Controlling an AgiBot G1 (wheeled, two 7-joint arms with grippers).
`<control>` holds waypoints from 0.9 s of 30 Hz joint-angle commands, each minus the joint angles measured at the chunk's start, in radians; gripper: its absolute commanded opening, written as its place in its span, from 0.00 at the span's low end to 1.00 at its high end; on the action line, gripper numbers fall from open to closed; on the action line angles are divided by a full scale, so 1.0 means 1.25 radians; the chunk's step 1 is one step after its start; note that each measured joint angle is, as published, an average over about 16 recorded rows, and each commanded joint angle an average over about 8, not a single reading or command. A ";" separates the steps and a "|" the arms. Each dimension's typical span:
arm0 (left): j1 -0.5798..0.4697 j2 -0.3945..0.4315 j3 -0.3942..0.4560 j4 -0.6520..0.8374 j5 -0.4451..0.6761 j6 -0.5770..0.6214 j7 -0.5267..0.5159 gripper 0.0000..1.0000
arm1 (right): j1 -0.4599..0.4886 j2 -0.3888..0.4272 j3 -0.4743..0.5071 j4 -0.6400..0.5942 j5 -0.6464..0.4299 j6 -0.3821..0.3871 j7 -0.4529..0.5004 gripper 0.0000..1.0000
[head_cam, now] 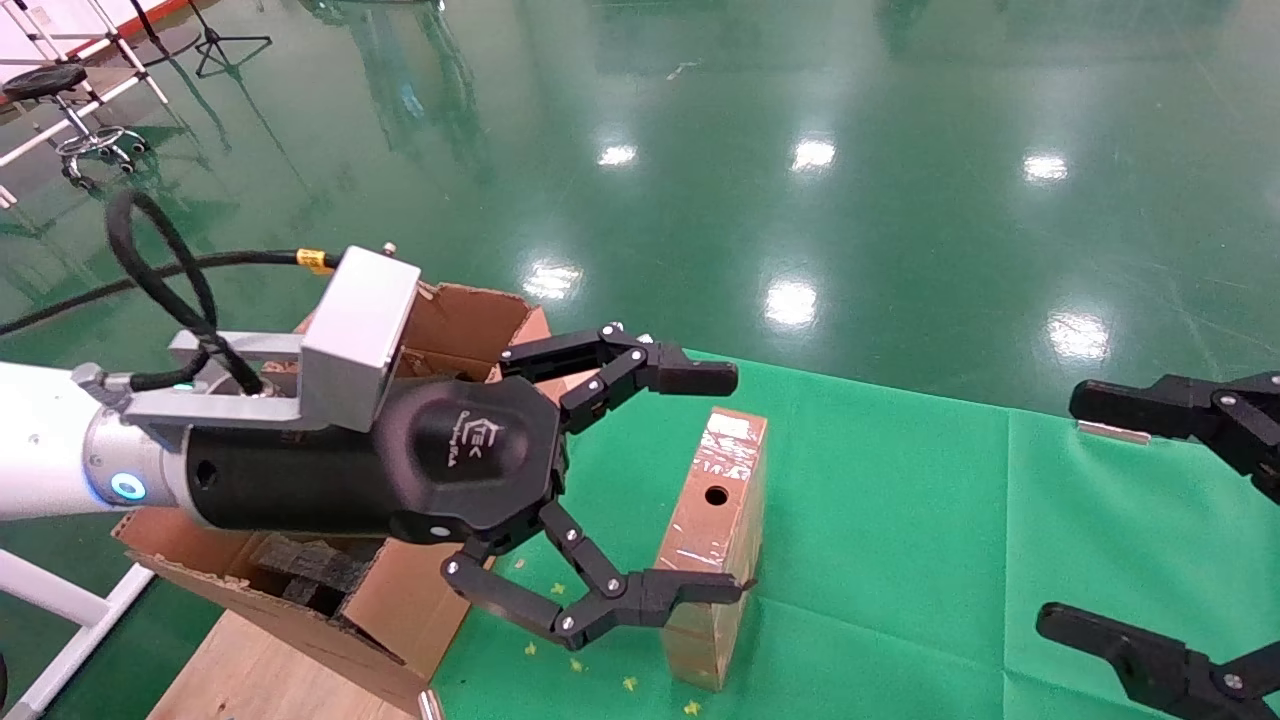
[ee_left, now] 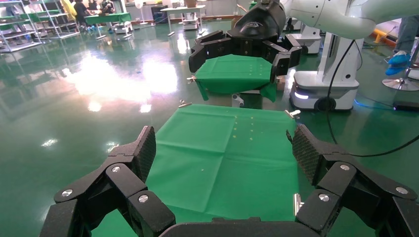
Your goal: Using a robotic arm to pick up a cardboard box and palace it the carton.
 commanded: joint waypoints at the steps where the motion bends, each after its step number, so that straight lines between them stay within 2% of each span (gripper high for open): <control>1: 0.000 0.000 0.000 0.000 0.000 0.000 0.000 1.00 | 0.000 0.000 0.000 0.000 0.000 0.000 0.000 1.00; 13: 0.000 0.000 0.000 0.000 0.000 0.000 0.000 1.00 | 0.000 0.000 0.000 0.000 0.000 0.000 0.000 1.00; 14: 0.000 0.000 0.000 0.000 0.000 0.000 0.000 1.00 | 0.000 0.000 0.000 0.000 0.000 0.000 0.000 0.97; 15: 0.000 0.000 0.000 0.000 0.000 0.000 0.000 1.00 | 0.000 0.000 0.000 0.000 0.000 0.000 0.000 0.88; 21: -0.009 -0.012 0.005 -0.008 0.028 -0.005 0.000 1.00 | 0.000 0.000 0.000 0.000 0.000 0.000 0.000 0.13; 22: -0.016 -0.017 0.009 -0.013 0.043 -0.006 -0.002 1.00 | 0.000 0.000 0.000 0.000 0.000 0.000 0.000 0.04; 23: -0.026 -0.022 0.014 -0.019 0.063 -0.007 -0.005 1.00 | 0.000 0.000 0.000 0.000 0.000 0.000 0.000 0.00; 27: -0.094 -0.032 0.048 -0.042 0.163 -0.005 -0.037 1.00 | 0.000 0.000 0.000 0.000 0.000 0.000 0.000 0.00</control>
